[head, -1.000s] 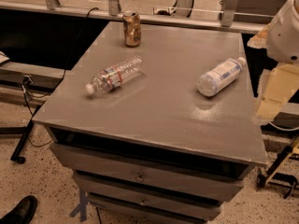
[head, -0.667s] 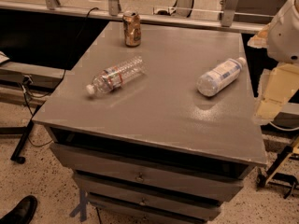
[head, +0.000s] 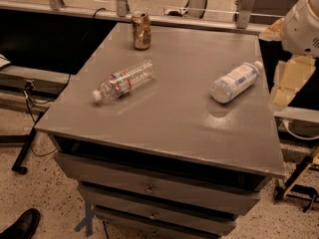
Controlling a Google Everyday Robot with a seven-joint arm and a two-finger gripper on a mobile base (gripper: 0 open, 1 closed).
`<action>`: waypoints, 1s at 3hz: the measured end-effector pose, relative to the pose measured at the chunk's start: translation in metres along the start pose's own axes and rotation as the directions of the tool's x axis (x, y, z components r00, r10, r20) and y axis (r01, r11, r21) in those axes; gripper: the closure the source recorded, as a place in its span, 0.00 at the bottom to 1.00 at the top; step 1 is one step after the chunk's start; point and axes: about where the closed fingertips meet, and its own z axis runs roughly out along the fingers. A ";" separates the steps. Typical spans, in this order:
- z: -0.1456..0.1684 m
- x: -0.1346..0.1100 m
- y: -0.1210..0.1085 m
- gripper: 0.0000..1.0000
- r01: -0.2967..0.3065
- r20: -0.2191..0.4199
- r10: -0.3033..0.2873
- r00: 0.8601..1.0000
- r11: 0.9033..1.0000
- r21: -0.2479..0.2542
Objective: Move blue plastic bottle near orange can
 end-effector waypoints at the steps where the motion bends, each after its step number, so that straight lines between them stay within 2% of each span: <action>1: 0.024 0.005 -0.036 0.00 0.077 0.043 -0.077 0.996 0.997 -0.017; 2: 0.062 0.006 -0.059 0.00 0.140 0.095 -0.134 0.986 0.989 -0.055; 3: 0.097 0.005 -0.076 0.00 0.176 0.140 -0.163 0.977 0.980 -0.088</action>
Offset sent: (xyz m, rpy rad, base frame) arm 0.1140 -0.0058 -0.0805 0.0905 0.0532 0.2725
